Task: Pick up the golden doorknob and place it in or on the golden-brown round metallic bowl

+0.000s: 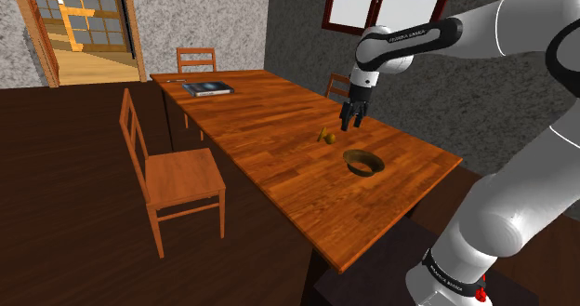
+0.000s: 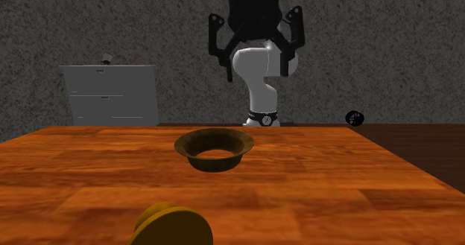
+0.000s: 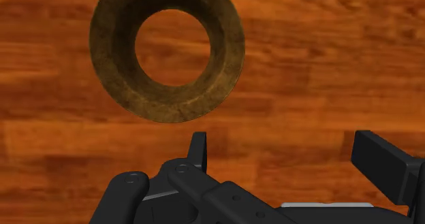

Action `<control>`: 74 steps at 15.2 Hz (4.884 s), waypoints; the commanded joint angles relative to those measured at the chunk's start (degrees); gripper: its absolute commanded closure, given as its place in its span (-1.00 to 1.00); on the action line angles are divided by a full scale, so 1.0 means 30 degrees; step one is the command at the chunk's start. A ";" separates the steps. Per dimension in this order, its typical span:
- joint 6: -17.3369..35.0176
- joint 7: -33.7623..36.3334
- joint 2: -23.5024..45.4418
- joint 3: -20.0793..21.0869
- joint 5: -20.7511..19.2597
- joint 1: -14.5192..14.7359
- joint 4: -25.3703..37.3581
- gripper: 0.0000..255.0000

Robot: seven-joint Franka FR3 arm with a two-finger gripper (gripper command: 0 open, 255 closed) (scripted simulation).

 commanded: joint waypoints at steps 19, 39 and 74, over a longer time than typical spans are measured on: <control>0.2441 -0.4707 1.3110 -0.1046 0.4185 -0.2564 1.0656 -1.00; 0.3179 -0.5247 1.3734 -0.2133 0.5045 -0.1609 1.0248 1.00; 0.1274 -0.3861 0.5280 -0.3204 0.1651 -0.0334 0.4426 1.00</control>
